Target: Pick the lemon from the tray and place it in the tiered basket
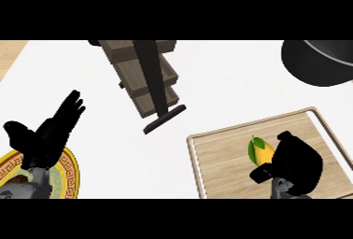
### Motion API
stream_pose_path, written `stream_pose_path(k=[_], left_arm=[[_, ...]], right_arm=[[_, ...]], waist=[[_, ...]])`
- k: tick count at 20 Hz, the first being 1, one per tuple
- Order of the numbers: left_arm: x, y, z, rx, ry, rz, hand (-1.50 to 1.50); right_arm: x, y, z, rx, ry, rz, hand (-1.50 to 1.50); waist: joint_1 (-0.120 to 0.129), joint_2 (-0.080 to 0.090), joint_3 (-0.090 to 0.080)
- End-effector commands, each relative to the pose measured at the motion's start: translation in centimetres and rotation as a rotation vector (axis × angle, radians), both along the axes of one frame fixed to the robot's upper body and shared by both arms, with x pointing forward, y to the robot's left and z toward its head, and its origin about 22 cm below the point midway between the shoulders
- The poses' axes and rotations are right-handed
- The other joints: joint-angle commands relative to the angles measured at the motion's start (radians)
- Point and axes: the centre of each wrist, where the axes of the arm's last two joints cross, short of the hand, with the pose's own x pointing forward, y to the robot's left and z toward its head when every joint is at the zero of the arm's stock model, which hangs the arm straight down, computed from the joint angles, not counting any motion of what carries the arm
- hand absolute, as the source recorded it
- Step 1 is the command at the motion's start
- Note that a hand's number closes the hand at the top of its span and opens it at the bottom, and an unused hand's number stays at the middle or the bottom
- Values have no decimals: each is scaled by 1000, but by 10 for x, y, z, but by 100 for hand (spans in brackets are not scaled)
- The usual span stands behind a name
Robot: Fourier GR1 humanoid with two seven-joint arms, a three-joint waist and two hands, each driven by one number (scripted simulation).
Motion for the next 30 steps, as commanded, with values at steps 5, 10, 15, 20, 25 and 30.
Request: stream_pose_path(k=[5, 10, 15, 20, 25, 30], left_arm=[[2, 0, 8, -6, 8, 8, 0], [-5, -5, 3, -15, 10, -6, 0], [-3, 11, 2, 9, 15, 28, 0], [-4, 3, -1, -9, 26, 39, 0], [-8, 8, -2, 2, 9, 20, 0], [-1, 6, 5, 12, 9, 17, 0]], right_arm=[[-2, -7, -30, -79, 200, -32, 150], [13, 14, -23, -177, 168, -13, 150], [-67, 38, 45, -31, 53, 41, 150], [-113, 41, 101, -1, -184, 68, 150], [-135, 42, 140, 52, -583, 114, 150], [-134, 54, 158, 82, -832, 215, 150]], waist=[[-3, 6, 4], [5, 6, 4], [-21, -5, 3], [-33, -11, -1], [-11, -13, -3], [-4, -9, -3]])
